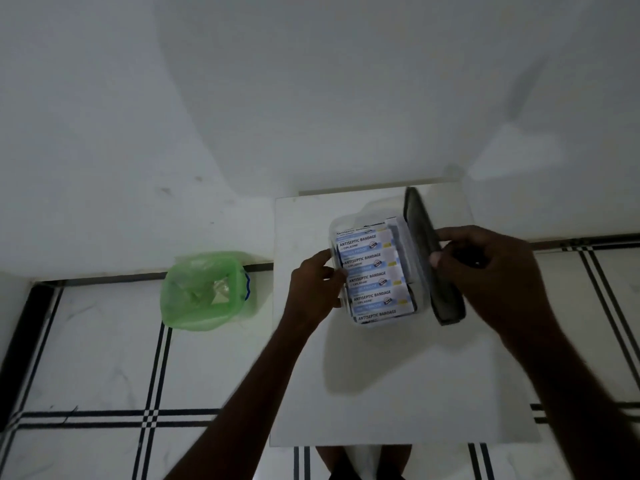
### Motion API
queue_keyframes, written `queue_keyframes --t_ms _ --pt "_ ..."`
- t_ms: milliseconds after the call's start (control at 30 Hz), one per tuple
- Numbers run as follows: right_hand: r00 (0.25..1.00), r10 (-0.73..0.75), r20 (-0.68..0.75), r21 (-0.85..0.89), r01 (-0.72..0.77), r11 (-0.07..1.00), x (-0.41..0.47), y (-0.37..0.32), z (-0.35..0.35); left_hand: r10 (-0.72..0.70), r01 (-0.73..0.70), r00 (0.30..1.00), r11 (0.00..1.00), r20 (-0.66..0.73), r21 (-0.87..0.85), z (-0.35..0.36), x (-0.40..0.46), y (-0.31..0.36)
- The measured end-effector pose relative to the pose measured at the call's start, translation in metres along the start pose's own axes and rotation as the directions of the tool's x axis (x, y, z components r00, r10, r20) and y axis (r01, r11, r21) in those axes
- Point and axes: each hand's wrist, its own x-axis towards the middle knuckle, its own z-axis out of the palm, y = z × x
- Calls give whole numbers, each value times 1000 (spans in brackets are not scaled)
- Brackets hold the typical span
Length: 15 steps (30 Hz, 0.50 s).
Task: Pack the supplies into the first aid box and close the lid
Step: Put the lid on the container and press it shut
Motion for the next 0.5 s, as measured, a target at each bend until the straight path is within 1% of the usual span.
queue_keyframes --t_ms 100,167,267,333,367,400,433,467,500 --pt "986 -166 17 -123 167 978 -13 -1 50 -67 74 996 991 58 -113 -7 5 -5" --pt "971 -237 28 -178 238 955 -18 7 79 -90 97 995 985 54 -141 -12 7 -8" --pt "964 -262 47 -216 266 939 -18 13 99 -78 81 997 987 23 -142 -18 7 -12" --pt "960 -277 37 -175 279 944 -14 12 95 -59 59 998 987 6 -151 -19 7 -12" --pt "958 -286 3 -161 283 945 -12 10 88 -48 46 999 987 -8 -156 -18 6 -11" --pt "957 -283 -60 -181 269 946 -10 9 79 -29 25 999 989 -23 -148 -17 5 -9" --pt "955 -261 -140 -242 223 944 -7 9 69 -6 1 999 993 -42 -115 -14 3 -7" --pt "954 -216 -209 -312 144 939 -2 13 58 24 -29 998 997 -61 -68 -11 0 -4" --pt "964 -125 -234 -366 32 930 2 18 48 60 -62 995 998 -76 -21 -8 -4 -2"
